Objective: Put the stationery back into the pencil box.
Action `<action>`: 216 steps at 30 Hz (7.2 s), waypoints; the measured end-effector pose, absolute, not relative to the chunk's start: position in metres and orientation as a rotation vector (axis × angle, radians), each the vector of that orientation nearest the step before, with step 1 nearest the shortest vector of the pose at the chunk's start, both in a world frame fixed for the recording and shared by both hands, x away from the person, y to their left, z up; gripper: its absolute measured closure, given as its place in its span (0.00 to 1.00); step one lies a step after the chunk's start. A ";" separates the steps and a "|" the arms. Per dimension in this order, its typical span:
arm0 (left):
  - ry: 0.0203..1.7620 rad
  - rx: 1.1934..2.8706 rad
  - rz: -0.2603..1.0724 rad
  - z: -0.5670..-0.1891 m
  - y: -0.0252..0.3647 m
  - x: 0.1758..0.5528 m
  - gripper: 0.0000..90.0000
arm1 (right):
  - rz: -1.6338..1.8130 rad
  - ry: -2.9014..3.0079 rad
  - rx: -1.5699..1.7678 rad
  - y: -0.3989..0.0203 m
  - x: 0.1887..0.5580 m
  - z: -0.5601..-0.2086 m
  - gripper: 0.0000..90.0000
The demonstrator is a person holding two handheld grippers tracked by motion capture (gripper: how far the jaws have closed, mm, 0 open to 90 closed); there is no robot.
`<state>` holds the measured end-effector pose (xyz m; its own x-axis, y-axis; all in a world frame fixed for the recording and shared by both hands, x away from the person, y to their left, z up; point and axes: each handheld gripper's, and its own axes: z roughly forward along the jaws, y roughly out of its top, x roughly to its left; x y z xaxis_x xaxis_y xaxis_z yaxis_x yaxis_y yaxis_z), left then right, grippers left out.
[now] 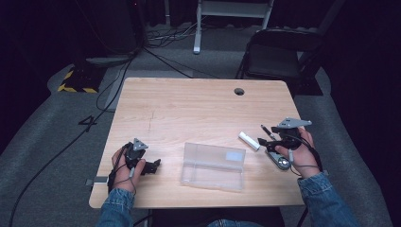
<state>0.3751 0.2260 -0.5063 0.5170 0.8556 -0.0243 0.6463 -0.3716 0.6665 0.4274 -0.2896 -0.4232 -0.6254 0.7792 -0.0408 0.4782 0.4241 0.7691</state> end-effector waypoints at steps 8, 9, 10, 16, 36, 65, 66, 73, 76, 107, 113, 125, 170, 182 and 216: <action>1.231 2.133 0.443 -0.506 0.225 0.374 0.00 | 0.986 2.280 1.167 -0.305 0.453 -0.432 0.41; 1.233 2.133 0.443 -0.506 0.225 0.374 0.00 | 0.976 2.278 1.171 -0.306 0.457 -0.434 0.43; 1.232 2.133 0.443 -0.506 0.225 0.374 0.00 | 0.966 2.277 1.171 -0.308 0.459 -0.435 0.45; 1.233 2.133 0.443 -0.506 0.225 0.374 0.00 | 0.924 2.265 1.226 -0.317 0.477 -0.446 0.53; 1.241 2.124 0.444 -0.506 0.225 0.374 0.00 | 0.801 2.347 1.286 -0.324 0.506 -0.480 0.66; 1.242 2.124 0.443 -0.506 0.225 0.374 0.00 | 0.840 2.345 1.324 -0.325 0.502 -0.470 0.90; 1.241 2.125 0.445 -0.506 0.225 0.375 0.00 | 0.852 2.346 1.313 -0.326 0.502 -0.468 0.90; 1.243 2.128 0.446 -0.506 0.225 0.375 0.00 | 0.898 2.314 1.284 -0.325 0.496 -0.455 0.90; 1.242 2.128 0.446 -0.506 0.225 0.375 0.00 | 0.921 2.306 1.253 -0.322 0.492 -0.447 0.90; 1.244 2.126 0.445 -0.506 0.224 0.375 0.00 | 1.267 2.368 0.787 -0.245 0.437 -0.385 0.90; 1.243 2.125 0.444 -0.506 0.224 0.375 0.00 | 1.287 2.415 0.678 -0.224 0.427 -0.385 0.90; 1.244 2.125 0.445 -0.506 0.224 0.375 0.00 | 1.298 2.509 0.514 -0.190 0.411 -0.391 0.90; 1.244 2.126 0.445 -0.506 0.224 0.375 0.00 | 1.147 2.739 0.220 -0.135 0.389 -0.440 0.90; 1.244 2.124 0.444 -0.506 0.224 0.375 0.00 | 1.094 2.769 0.181 -0.134 0.387 -0.444 0.90; 1.243 2.125 0.444 -0.506 0.224 0.375 0.00 | 1.016 2.827 0.157 -0.129 0.389 -0.463 0.89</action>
